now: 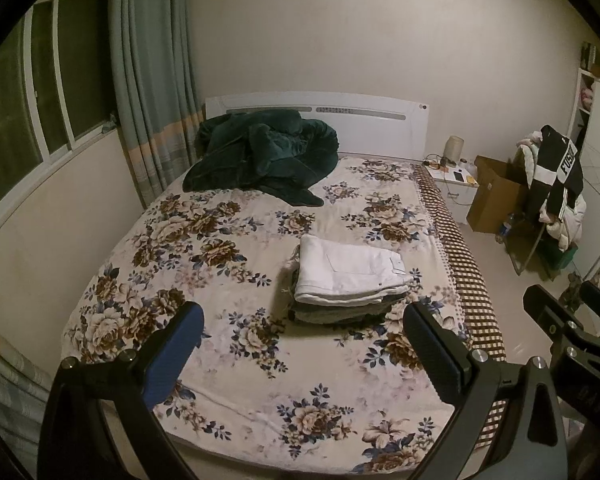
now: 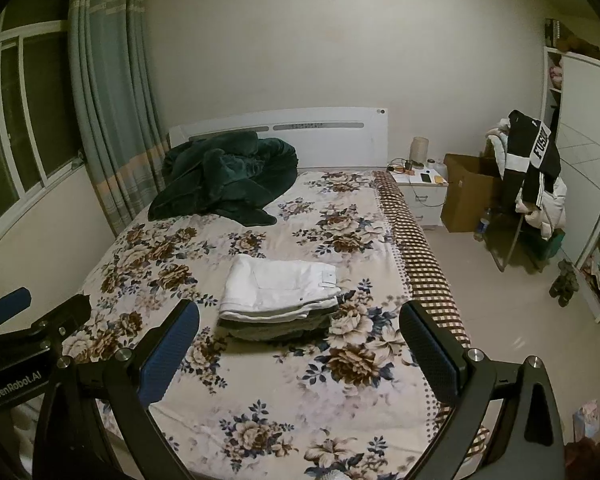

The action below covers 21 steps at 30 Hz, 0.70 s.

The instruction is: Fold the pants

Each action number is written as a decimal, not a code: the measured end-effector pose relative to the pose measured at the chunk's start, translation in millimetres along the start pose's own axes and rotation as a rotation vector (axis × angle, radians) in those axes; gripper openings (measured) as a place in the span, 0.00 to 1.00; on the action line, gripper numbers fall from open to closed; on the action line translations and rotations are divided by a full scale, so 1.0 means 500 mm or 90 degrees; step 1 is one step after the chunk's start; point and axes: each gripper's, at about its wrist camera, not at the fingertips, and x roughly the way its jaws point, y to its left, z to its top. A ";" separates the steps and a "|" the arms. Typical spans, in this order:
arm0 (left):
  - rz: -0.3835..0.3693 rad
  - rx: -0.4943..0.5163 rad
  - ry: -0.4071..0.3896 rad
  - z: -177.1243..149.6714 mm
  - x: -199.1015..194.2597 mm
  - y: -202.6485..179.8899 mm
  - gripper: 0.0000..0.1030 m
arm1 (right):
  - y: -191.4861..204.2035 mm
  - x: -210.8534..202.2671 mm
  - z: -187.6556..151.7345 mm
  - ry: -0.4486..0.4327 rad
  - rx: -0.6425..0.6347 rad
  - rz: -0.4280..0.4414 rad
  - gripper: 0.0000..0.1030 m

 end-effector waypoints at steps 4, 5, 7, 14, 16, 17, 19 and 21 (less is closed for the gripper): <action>-0.003 0.000 0.004 -0.002 -0.001 0.001 0.99 | 0.000 0.003 -0.003 0.007 0.002 0.002 0.99; -0.003 0.002 0.005 -0.005 -0.005 -0.001 0.99 | -0.001 0.004 -0.005 0.009 0.003 0.003 0.99; -0.004 0.001 0.006 -0.008 -0.009 -0.002 0.99 | -0.003 0.006 -0.010 0.012 0.003 0.002 0.99; -0.005 0.000 0.009 -0.010 -0.011 -0.003 0.99 | -0.003 0.009 -0.021 0.016 0.002 0.002 0.99; -0.003 0.000 0.009 -0.011 -0.011 -0.002 0.99 | -0.005 0.012 -0.023 0.017 0.002 0.001 0.99; -0.002 0.001 0.010 -0.013 -0.013 -0.002 0.99 | -0.006 0.011 -0.025 0.017 0.003 0.002 0.99; -0.001 0.000 0.011 -0.013 -0.013 -0.001 0.99 | -0.006 0.012 -0.022 0.016 0.002 0.001 0.99; 0.001 0.001 0.011 -0.015 -0.015 -0.002 0.99 | -0.007 0.012 -0.022 0.017 0.003 0.003 0.99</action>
